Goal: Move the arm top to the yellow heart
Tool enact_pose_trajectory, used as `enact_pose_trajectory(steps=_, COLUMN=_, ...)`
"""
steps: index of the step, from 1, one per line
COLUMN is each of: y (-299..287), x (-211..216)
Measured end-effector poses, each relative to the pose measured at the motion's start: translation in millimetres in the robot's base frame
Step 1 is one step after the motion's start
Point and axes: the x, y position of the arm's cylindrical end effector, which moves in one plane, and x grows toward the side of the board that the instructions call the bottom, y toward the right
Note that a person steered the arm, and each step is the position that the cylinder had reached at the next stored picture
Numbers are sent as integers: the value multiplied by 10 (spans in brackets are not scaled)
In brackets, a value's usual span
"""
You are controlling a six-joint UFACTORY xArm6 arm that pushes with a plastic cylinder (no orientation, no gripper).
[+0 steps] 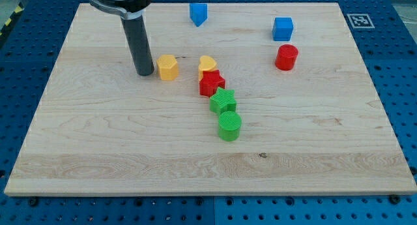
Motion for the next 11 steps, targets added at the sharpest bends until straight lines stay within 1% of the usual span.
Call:
enact_pose_trajectory(steps=2, y=225, x=0)
enact_pose_trajectory(steps=3, y=212, x=-14)
enact_pose_trajectory(steps=4, y=45, x=-350)
enact_pose_trajectory(steps=5, y=66, x=-478)
enact_pose_trajectory(steps=6, y=338, x=-728)
enact_pose_trajectory(steps=8, y=685, x=-733)
enact_pose_trajectory(steps=11, y=1672, x=-685)
